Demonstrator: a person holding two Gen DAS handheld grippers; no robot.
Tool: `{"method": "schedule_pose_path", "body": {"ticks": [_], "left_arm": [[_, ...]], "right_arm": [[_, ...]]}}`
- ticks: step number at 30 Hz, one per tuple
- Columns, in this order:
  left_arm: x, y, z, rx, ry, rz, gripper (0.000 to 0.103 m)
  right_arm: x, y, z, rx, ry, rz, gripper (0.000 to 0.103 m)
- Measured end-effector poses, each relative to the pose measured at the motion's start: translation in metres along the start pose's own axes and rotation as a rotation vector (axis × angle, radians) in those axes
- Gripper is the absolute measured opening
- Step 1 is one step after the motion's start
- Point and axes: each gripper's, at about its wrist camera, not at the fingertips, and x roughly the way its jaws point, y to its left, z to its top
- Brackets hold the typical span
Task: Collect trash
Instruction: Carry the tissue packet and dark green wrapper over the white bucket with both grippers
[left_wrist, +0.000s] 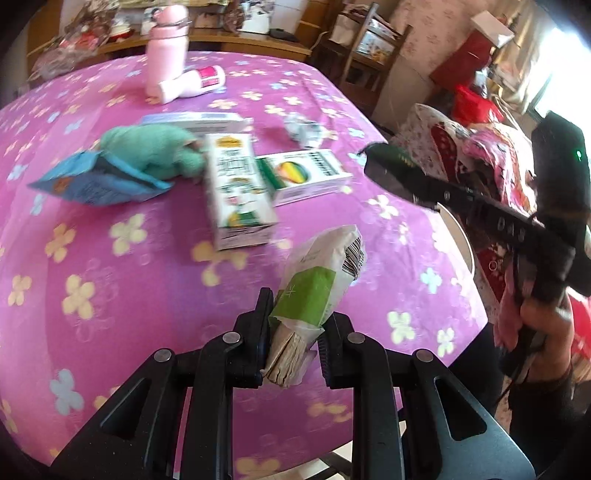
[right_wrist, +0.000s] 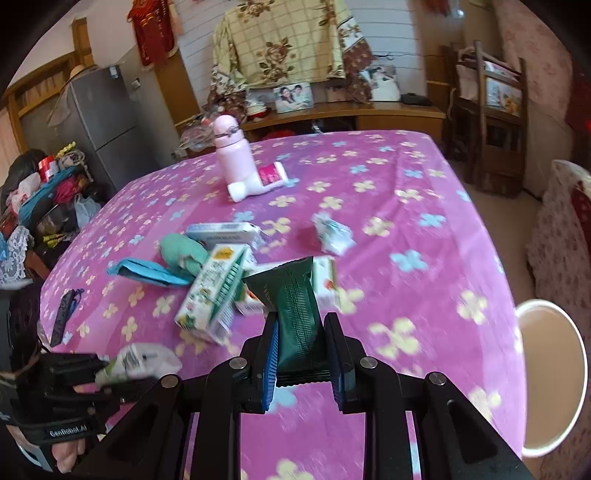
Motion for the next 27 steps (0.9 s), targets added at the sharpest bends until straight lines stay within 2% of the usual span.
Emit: {"method": "schedule_pose_path", "body": {"ticks": [19,27], "left_arm": [[0.043,-0.102,0.03,0.15,-0.01,0.006,0.02],[0.068,-0.14,0.047,0.167,0.006,-0.035,0.019]], "right_arm": [[-0.061,-0.092,-0.046,0.192,-0.046,-0.123,0.023],[-0.074,-0.124,-0.059,0.245,-0.046,-0.176,0.023]]}}
